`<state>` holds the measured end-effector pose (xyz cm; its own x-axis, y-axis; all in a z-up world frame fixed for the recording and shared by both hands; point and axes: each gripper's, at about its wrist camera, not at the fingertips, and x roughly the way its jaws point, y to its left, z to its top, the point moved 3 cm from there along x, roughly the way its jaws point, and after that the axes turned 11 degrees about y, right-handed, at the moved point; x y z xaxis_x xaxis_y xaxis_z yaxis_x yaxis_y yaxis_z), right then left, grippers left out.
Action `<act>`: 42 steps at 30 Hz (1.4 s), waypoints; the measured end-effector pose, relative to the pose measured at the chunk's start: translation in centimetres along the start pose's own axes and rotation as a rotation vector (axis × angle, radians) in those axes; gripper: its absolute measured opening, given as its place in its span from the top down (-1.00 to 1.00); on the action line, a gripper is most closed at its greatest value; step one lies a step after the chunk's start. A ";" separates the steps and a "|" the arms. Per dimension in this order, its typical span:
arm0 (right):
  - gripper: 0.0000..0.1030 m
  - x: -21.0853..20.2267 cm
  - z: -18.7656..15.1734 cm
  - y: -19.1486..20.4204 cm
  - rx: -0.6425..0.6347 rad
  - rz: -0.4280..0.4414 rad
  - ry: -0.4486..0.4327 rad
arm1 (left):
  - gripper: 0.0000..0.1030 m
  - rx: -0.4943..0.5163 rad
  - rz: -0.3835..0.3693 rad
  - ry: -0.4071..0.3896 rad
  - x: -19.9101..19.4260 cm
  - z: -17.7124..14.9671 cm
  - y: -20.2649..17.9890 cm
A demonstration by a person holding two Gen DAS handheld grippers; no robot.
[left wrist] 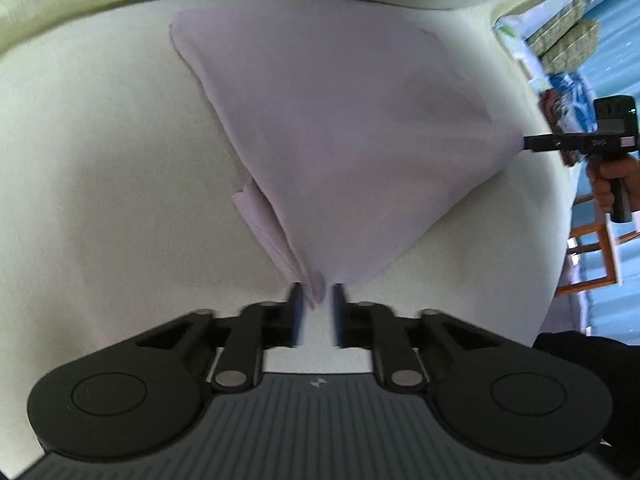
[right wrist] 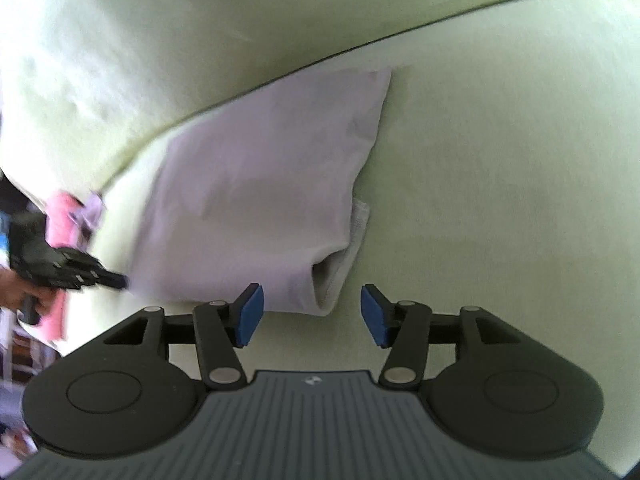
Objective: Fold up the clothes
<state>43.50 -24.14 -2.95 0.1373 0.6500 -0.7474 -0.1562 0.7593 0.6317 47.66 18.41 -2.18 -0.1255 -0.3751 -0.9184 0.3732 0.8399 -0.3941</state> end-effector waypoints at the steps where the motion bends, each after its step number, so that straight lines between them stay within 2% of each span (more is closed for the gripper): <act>1: 0.03 -0.1 -0.3 -0.2 0.011 0.030 -0.010 | 0.53 0.009 0.023 -0.007 -0.6 0.2 -0.5; 3: 0.02 0.1 -0.7 -0.5 0.032 0.064 -0.026 | 0.53 0.033 0.043 -0.032 -1.7 1.3 -1.8; 6: 0.02 0.6 -1.2 -1.2 0.074 0.108 -0.055 | 0.53 0.106 0.022 -0.060 -2.1 4.8 -5.6; 9: 0.03 0.8 -1.5 -1.7 0.099 0.144 -0.091 | 0.53 0.233 -0.044 -0.063 -0.6 9.6 -10.8; 14: 0.10 0.4 -1.1 -1.8 0.082 0.194 -0.145 | 0.53 0.372 -0.131 -0.032 2.6 15.1 -15.9; 17: 0.11 1.2 -0.7 -2.3 0.085 0.271 -0.114 | 0.53 0.445 -0.150 0.007 4.4 16.6 -18.0; 20: 0.11 2.1 -0.2 -2.9 0.074 0.325 -0.066 | 0.53 0.474 -0.164 0.028 5.6 17.3 -19.1; 21: 0.13 2.4 0.0 -3.1 0.070 0.346 -0.048 | 0.53 0.476 -0.165 0.034 5.9 17.3 -19.3; 22: 0.25 2.6 0.1 -3.2 0.061 0.349 -0.023 | 0.53 0.479 -0.165 0.042 6.3 17.3 -19.4; 23: 0.32 2.9 0.2 -3.4 0.050 0.342 0.006 | 0.53 0.484 -0.164 0.047 6.7 17.4 -19.7; 25: 0.74 3.3 0.5 -3.7 0.025 0.318 0.056 | 0.53 0.493 -0.160 0.056 7.7 17.8 -20.3; 26: 0.82 3.5 0.6 -4.1 0.002 0.260 0.092 | 0.53 0.497 -0.159 0.061 8.0 17.8 -20.5; 28: 0.91 3.5 0.7 -4.6 -0.012 0.225 0.124 | 0.53 0.512 -0.143 0.069 9.0 17.6 -20.9; 31: 0.93 3.5 0.9 -4.4 -0.032 0.193 0.149 | 0.46 0.547 -0.089 0.084 10.5 16.9 -21.3; 34: 0.96 3.3 0.7 -3.8 -0.040 0.144 0.153 | 0.44 0.616 -0.042 0.060 10.9 15.9 -21.8; 38: 0.94 2.3 -0.2 -3.3 0.052 0.086 0.117 | 0.41 0.646 -0.008 0.089 10.1 16.0 -22.4; 40: 0.70 1.3 -1.0 -3.0 0.124 0.090 0.072 | 0.39 0.683 0.013 0.070 8.7 16.6 -22.4; 42: 0.54 0.4 -2.0 -2.7 0.196 0.110 0.024 | 0.24 0.707 0.045 0.045 7.1 17.8 -21.8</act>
<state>42.03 -26.00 -5.38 0.1060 0.7302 -0.6750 0.0239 0.6768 0.7358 54.95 -9.56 0.49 -0.1282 -0.3165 -0.9399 0.8843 0.3926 -0.2528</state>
